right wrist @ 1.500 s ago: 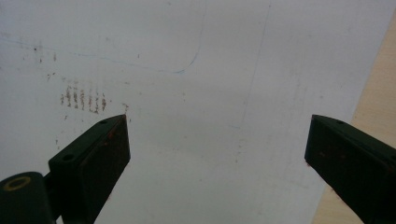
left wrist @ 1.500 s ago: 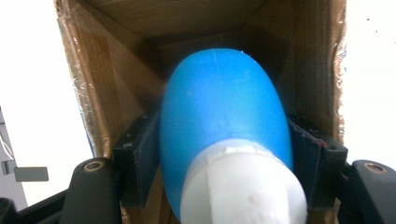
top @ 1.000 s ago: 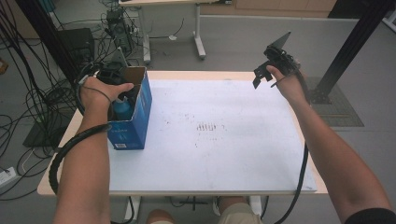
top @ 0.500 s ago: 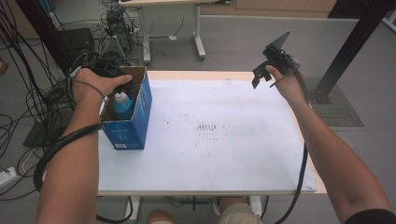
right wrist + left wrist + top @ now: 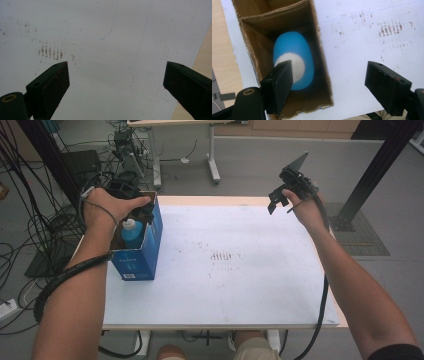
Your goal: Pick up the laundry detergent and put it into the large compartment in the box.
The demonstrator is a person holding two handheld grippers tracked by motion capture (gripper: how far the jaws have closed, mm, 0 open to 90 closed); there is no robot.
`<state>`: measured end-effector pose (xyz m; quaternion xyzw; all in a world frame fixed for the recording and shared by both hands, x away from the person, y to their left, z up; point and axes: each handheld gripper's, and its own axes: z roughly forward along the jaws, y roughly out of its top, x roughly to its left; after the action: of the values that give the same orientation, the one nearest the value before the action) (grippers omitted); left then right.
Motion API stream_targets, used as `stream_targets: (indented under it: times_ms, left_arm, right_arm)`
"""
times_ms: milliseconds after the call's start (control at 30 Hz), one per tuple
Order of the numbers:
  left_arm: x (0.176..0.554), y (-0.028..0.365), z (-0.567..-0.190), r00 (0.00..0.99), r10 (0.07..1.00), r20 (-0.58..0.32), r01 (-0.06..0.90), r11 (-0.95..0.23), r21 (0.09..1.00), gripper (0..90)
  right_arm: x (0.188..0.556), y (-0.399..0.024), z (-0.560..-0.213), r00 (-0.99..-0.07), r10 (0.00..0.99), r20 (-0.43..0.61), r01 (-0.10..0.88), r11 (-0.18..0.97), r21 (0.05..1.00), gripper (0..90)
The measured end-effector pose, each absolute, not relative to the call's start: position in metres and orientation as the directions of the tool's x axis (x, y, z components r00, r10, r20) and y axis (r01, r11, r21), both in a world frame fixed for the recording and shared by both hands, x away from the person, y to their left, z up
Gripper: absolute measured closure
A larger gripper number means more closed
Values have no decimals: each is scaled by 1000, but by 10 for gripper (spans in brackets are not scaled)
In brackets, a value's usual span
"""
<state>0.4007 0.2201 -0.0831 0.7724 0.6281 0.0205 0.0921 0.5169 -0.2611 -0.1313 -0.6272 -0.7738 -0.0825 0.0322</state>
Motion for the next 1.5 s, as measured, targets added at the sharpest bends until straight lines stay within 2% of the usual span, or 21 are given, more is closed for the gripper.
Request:
stream_targets:
  times_ms: [367, 867, 1500]
  left_arm:
    - [401, 186, -74, 302, 950, -76, 941, -285, 181, 165]
    - [407, 135, -76, 401, 914, -57, 909, -389, 150, 73]
    - [405, 107, -74, 456, 889, -40, 883, -447, 143, 61]
  right_arm:
    - [519, -262, -132, -206, 966, 154, 977, 195, 81, 65]
    - [521, -264, -134, -212, 965, 156, 976, 202, 76, 65]
    - [522, -262, -135, -220, 963, 154, 975, 211, 70, 65]
